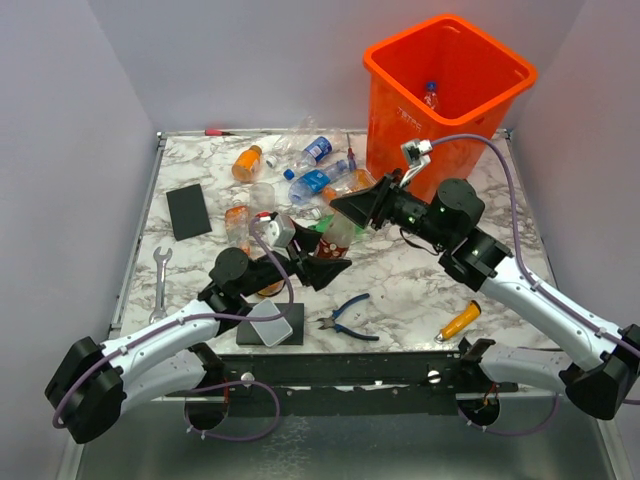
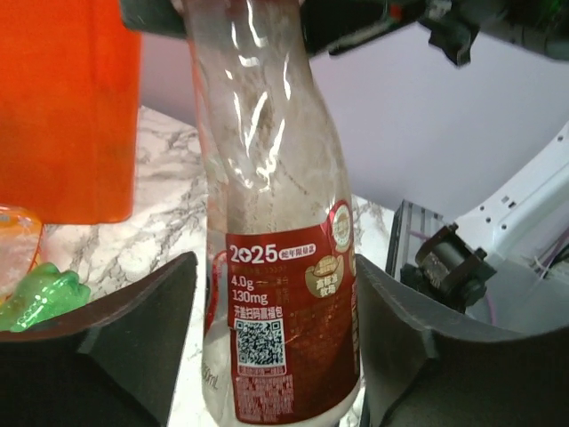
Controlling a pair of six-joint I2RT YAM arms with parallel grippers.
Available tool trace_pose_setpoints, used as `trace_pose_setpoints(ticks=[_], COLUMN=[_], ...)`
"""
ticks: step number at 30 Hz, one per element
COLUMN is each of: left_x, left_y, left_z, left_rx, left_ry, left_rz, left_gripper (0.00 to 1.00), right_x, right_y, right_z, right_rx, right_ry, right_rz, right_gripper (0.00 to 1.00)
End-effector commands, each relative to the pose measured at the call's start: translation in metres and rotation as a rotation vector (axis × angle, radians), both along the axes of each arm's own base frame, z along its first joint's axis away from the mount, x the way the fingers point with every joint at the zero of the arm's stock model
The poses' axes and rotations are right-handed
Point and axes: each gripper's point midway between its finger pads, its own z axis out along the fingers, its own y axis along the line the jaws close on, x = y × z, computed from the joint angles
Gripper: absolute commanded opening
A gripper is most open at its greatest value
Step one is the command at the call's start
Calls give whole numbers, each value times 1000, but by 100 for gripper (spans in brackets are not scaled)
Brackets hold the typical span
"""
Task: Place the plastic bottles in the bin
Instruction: Place the plastic bottle in the trash bin.
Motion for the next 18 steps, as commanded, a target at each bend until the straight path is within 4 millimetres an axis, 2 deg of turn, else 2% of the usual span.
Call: trace_pose_setpoints(ticks=[1,6,7,8,10,11,12,16,18], left_x=[-11,-8,-7,-6,-5,-4,-3,-1,0], left_y=[-12,-10,-9,-8,-6,-5,-4,-2,-2], left_z=[-1,-1,0,1,3,4,4,5,5], left_rx=[46,57,56,53,50,47,45,42,41], left_ry=[-18,-25,-28,-31,-37,-41,-41,-44,-43], left_rz=[-76,-44,-34,-26,-12,-5,3,22,30], left_gripper=[63,33,30,27,23,22,21,19,18], right_x=[-15,-22,-23,-22,-23,-23,-23,-21,-21], right_y=[13,23,23,23,21,20,19,17,19], right_z=[17,19,21,22,16,16,15,11,9], right_rx=[0,-34,-36,-36,-53,-51,-51,-36,-37], right_ry=[-14,-8,-11,-15,5,8,12,28,39], right_rz=[99,147,147,144,137,131,122,104,109], right_gripper=[0,0,5,13,35,42,46,48,55])
